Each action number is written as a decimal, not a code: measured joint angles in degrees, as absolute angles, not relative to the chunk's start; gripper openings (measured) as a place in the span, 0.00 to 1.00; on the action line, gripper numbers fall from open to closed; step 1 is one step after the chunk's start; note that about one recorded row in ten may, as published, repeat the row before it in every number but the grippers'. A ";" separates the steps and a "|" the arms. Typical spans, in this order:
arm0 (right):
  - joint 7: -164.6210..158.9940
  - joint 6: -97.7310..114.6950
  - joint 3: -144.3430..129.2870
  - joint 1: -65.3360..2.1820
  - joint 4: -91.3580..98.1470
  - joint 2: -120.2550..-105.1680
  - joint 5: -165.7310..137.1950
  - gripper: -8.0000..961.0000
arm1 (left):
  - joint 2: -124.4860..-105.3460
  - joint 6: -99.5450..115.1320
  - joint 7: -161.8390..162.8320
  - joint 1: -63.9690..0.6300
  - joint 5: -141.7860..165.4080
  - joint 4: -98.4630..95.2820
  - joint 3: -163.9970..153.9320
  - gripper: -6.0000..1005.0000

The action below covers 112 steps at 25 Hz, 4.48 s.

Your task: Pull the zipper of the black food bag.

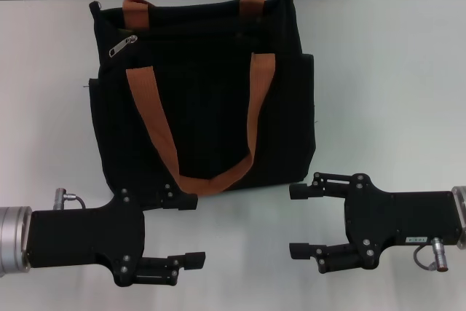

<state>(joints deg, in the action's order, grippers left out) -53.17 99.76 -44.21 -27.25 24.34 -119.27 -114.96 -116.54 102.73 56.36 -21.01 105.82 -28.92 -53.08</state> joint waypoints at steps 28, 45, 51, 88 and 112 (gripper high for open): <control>-52.41 100.08 -43.68 -26.62 24.51 -119.20 -114.78 0.85 | -115.15 103.08 57.95 -21.09 81.39 -22.38 -30.25 0.79; -50.81 100.29 -44.11 -26.54 24.76 -118.95 -115.20 0.85 | -118.24 88.54 50.23 -20.63 90.77 -21.75 -31.51 0.78; -50.21 100.06 -43.89 -26.33 24.70 -118.82 -115.22 0.85 | -118.21 88.12 45.78 -20.20 92.77 -21.85 -33.70 0.78; -75.47 109.94 -41.57 -31.37 26.60 -118.63 -101.42 0.82 | -118.52 94.70 43.31 -22.56 88.61 -21.70 -31.72 0.03; -131.19 90.72 -49.55 -52.93 31.18 -117.11 -103.44 0.60 | -118.54 94.65 44.34 -22.66 87.18 -20.09 -31.72 0.03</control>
<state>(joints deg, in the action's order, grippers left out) -131.19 90.72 -49.55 -52.93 31.18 -117.11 -103.44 -118.54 94.65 44.34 -22.66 87.18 -20.09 -31.72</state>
